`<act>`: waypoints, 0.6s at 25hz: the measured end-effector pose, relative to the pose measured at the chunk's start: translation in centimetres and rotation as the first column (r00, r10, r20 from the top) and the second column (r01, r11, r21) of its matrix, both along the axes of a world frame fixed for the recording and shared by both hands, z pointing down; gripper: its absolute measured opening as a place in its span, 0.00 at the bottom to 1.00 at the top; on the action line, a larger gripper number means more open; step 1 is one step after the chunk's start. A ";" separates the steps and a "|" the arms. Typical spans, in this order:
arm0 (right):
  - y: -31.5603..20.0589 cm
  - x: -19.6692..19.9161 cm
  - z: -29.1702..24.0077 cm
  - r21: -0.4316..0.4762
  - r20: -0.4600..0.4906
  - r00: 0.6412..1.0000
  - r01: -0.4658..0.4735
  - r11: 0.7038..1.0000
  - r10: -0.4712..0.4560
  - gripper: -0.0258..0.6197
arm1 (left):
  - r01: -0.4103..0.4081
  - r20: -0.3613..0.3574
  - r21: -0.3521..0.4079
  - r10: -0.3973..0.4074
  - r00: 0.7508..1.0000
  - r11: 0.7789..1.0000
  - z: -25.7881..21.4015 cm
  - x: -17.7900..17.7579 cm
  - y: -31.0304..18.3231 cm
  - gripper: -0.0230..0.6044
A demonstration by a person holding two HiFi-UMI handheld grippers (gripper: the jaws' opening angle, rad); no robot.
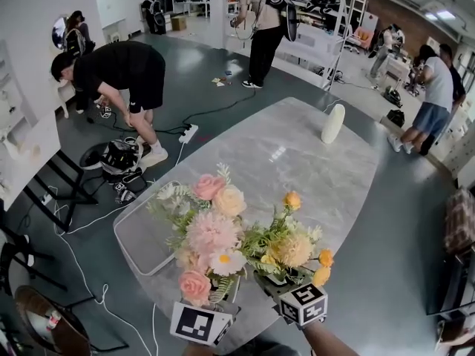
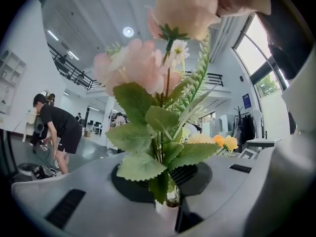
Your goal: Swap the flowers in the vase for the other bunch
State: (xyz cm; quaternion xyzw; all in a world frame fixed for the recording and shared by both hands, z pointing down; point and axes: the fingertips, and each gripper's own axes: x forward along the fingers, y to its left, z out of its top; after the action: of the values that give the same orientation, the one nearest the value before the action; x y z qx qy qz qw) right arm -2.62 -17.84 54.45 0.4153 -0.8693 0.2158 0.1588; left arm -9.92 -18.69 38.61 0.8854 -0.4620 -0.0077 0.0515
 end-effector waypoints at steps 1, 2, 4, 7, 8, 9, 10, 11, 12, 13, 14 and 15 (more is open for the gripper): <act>-0.1 0.0 0.1 -0.001 -0.002 1.000 0.000 1.000 0.000 0.44 | 0.007 -0.002 0.000 -0.007 1.000 1.000 -0.1 -0.1 0.1 0.15; -0.1 0.0 0.2 -0.002 -0.004 1.000 0.000 1.000 0.000 0.44 | 0.016 -0.004 0.001 -0.016 1.000 1.000 -0.3 -0.3 0.2 0.15; -0.1 0.1 0.6 -0.002 -0.008 1.000 0.002 1.000 -0.002 0.44 | 0.043 -0.012 0.007 -0.043 0.999 0.999 -0.6 -0.7 0.5 0.15; 0.1 0.4 0.9 -0.002 -0.012 1.000 0.006 1.000 -0.006 0.44 | 0.076 -0.009 0.028 -0.076 0.997 0.997 -1.1 -1.4 1.2 0.15; 0.2 0.5 1.0 -0.003 -0.014 1.000 0.006 1.000 -0.006 0.44 | 0.085 -0.006 0.031 -0.085 0.996 0.996 -1.1 -1.6 1.4 0.15; 0.3 0.5 1.0 -0.004 -0.015 1.000 0.007 1.000 -0.007 0.44 | 0.094 -0.001 0.030 -0.094 0.996 0.995 -1.0 -1.8 1.6 0.15; 0.4 0.6 1.1 -0.005 -0.017 1.000 0.008 1.000 -0.008 0.44 | 0.102 0.005 0.026 -0.103 0.995 0.994 -0.8 -2.0 1.7 0.15; 0.6 0.6 1.2 -0.007 -0.020 1.000 0.010 1.000 -0.010 0.44 | 0.111 0.011 0.019 -0.111 0.994 0.994 -0.4 -2.3 1.9 0.15; 0.7 0.6 1.3 -0.009 -0.022 1.000 0.013 1.000 -0.013 0.44 | 0.120 0.016 0.012 -0.120 0.993 0.993 -0.1 -2.5 2.0 0.15; 0.9 0.6 1.3 -0.010 -0.024 1.000 0.018 1.000 -0.018 0.44 | 0.129 0.019 0.005 -0.129 0.991 0.992 0.2 -2.8 2.3 0.16; 1.0 0.5 1.3 -0.010 -0.026 0.999 0.022 1.000 -0.022 0.44 | 0.138 0.020 0.000 -0.138 0.990 0.990 0.4 -3.0 2.5 0.15; 1.2 0.5 1.3 -0.010 -0.027 0.999 0.025 1.000 -0.025 0.44 | 0.146 0.021 -0.006 -0.146 0.989 0.989 0.7 -3.2 2.8 0.15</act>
State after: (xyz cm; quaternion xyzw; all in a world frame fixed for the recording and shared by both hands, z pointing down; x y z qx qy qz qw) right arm -2.11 -16.64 55.79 0.4064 -0.8712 0.2124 0.1754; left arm -13.09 -15.89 39.30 0.8490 -0.5260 -0.0008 0.0495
